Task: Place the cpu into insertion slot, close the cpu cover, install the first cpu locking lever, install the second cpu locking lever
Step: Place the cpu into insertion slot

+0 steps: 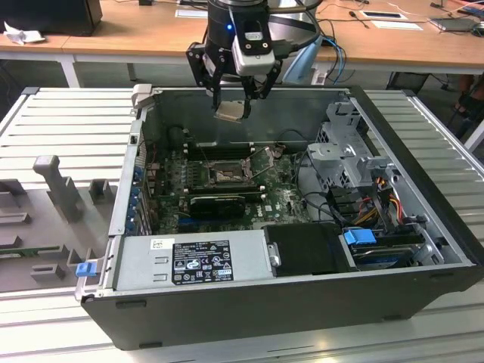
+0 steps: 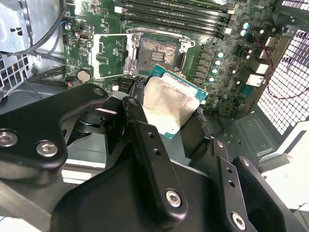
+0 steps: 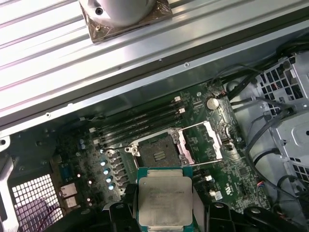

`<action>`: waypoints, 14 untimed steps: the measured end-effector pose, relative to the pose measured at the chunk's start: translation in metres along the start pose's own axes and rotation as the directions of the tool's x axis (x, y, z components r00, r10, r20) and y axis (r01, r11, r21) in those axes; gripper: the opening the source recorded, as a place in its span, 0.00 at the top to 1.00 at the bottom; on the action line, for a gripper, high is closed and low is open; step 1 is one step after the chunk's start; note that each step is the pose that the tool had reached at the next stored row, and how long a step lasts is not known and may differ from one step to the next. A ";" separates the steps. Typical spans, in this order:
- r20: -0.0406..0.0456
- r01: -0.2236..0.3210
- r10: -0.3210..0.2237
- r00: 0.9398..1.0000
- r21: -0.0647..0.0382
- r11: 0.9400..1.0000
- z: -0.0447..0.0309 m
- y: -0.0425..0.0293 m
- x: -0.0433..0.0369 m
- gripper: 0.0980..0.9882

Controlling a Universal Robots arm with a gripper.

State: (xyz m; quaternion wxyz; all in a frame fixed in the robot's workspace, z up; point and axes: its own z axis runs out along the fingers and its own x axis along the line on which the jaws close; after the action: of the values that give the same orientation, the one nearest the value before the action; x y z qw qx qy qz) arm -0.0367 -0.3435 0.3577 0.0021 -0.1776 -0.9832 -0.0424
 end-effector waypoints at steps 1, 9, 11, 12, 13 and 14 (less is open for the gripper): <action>0.001 -0.006 0.006 1.000 0.000 1.000 0.0000 0.0000 0.0000 0.50; 0.004 -0.049 0.049 0.999 -0.001 0.999 0.0002 0.0000 0.0000 0.50; 0.005 -0.058 0.058 0.998 -0.001 0.998 0.0002 0.0000 0.0000 0.50; 0.005 -0.063 0.063 0.998 -0.001 0.998 0.0002 0.0000 0.0000 0.50; 0.006 -0.068 0.068 0.998 -0.002 0.998 0.0002 0.0000 0.0000 0.50; 0.006 -0.071 0.071 0.997 -0.002 0.997 0.0002 0.0000 0.0000 0.50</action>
State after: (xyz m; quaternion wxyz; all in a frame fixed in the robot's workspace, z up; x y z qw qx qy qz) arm -0.0367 -0.3435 0.3575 0.0006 -0.2126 -0.9762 -0.0425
